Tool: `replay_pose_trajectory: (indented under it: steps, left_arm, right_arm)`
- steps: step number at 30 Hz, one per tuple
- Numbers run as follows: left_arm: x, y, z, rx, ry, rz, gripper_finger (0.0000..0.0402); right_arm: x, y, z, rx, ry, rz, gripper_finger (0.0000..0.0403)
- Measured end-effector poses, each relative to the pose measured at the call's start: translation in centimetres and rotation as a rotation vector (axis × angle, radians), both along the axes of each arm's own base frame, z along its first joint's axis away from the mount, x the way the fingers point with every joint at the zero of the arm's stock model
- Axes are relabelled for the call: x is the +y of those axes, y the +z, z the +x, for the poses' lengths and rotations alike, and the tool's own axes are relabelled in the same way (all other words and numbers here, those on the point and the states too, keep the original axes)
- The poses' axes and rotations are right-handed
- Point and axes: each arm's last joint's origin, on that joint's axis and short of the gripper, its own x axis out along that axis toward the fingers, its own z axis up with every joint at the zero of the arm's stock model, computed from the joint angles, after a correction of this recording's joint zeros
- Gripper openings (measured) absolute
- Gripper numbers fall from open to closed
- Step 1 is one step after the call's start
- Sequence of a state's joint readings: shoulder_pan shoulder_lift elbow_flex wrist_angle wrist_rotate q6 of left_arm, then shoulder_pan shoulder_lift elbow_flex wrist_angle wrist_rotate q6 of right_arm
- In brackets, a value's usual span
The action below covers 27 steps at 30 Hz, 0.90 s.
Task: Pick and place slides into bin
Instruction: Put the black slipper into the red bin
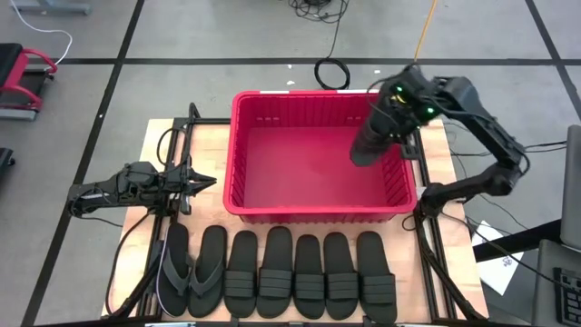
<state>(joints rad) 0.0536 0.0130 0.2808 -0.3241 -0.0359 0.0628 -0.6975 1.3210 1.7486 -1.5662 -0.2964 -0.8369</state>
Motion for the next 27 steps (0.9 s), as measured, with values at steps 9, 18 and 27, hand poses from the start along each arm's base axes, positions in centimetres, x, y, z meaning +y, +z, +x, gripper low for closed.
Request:
replay_pose_trajectory:
  steps: [9, 18, 27]
  left_arm:
    - [0.0, 0.0, 0.0, 0.0, 0.0, -0.022, 0.0037]
    - [0.0, 0.0, 0.0, 0.0, 0.0, -0.017, 0.0037]
    - [0.0, 0.0, 0.0, 0.001, 0.0, -0.013, 0.0037]
  right_arm:
    - [-4.1, -4.5, 2.8, 0.174, 0.037, 0.086, 0.0004]
    - [-4.2, -9.5, 3.4, 0.284, 0.061, 0.267, 0.0004]
    - [-4.0, -13.9, 3.1, 0.341, 0.06, 0.321, 0.0004]
